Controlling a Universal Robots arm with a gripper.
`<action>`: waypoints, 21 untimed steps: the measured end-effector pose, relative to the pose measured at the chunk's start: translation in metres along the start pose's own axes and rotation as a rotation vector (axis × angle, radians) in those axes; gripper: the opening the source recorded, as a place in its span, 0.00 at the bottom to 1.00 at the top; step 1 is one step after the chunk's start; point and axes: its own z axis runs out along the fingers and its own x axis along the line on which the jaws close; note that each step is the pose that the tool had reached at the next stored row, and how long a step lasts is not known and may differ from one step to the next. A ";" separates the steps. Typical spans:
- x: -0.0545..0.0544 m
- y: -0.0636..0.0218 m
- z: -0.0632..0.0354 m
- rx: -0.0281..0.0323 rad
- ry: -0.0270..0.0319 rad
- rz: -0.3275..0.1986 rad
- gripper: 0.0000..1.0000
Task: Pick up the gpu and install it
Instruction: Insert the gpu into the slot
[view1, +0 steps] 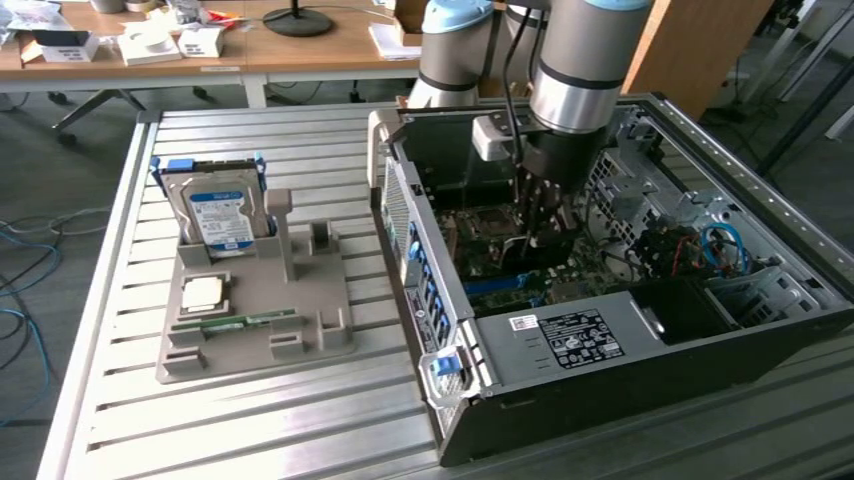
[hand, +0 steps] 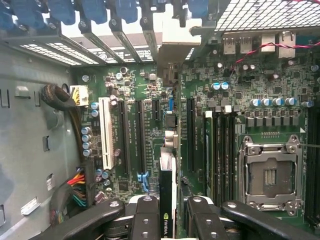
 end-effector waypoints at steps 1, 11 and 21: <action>0.000 0.0001 0.0001 0.0001 -0.0004 0.000 0.26; 0.000 0.0004 0.0005 0.0010 -0.0135 -0.001 0.26; 0.001 0.0020 0.0006 0.0009 -0.0145 -0.001 0.26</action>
